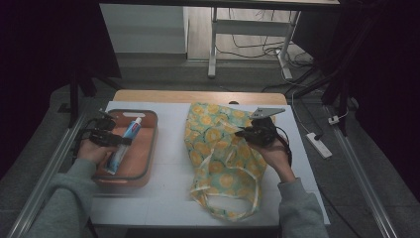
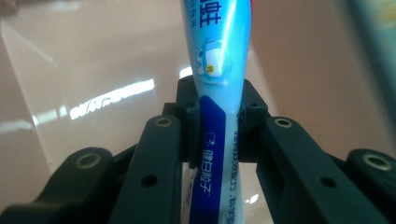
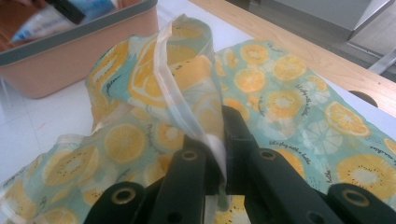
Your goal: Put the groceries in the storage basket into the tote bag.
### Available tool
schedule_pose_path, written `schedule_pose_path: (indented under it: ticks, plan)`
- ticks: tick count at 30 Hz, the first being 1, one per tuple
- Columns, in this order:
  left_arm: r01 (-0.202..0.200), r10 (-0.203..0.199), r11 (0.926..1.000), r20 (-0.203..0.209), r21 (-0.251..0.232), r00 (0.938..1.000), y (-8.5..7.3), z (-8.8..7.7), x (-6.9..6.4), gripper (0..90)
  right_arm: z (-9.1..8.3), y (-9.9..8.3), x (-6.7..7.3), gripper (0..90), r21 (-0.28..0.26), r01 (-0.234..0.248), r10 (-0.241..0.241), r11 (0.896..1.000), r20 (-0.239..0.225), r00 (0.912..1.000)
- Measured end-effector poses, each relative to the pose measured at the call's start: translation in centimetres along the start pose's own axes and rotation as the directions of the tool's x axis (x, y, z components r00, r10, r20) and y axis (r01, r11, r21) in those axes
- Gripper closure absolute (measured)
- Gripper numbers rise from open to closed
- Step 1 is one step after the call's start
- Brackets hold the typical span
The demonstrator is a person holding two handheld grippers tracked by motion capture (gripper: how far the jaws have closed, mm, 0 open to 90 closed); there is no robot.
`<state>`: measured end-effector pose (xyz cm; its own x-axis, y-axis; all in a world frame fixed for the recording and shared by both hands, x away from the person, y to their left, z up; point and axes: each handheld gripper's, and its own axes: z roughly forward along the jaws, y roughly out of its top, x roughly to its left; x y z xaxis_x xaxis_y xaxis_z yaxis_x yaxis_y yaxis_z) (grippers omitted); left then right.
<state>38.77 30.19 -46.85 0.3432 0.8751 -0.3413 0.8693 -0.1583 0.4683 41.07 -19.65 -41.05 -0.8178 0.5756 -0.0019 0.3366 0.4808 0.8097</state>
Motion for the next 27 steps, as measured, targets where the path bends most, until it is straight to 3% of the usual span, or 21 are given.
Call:
schedule_pose_path:
  ticks: [6,11,14,21,24,27]
  plan:
    - [-0.037,0.042,0.9969,0.063,-0.069,0.9971,0.1,-2.7,-1.4,75.0,0.0,0.1,0.1,86.7,-0.003,0.002,-0.002,1.0,0.0,1.0]
    - [-0.075,0.086,0.9918,0.103,-0.103,0.9909,0.1,-4.0,-3.1,75.0,-0.1,0.1,0.0,86.7,-0.005,0.001,-0.001,1.0,0.002,1.0]
    - [-0.116,0.132,0.9852,0.122,-0.126,0.9838,-0.1,-4.5,-4.8,75.0,-0.1,0.1,0.0,86.7,-0.007,0.0,0.0,1.0,0.001,1.0]
    - [-0.176,0.208,0.9706,0.207,-0.164,0.956,-0.5,-5.1,-8.4,75.0,0.0,0.1,0.1,86.7,-0.013,0.002,-0.002,1.0,0.002,1.0]
    - [-0.209,0.248,0.9626,0.245,-0.172,0.9375,-0.9,-4.9,-10.2,75.0,0.1,0.2,0.1,86.8,-0.017,0.003,-0.003,1.0,0.001,1.0]
    - [-0.248,0.287,0.9547,0.285,-0.164,0.9146,-1.1,-4.2,-12.1,74.9,0.2,0.3,0.1,86.7,-0.018,0.0,0.0,1.0,0.003,1.0]
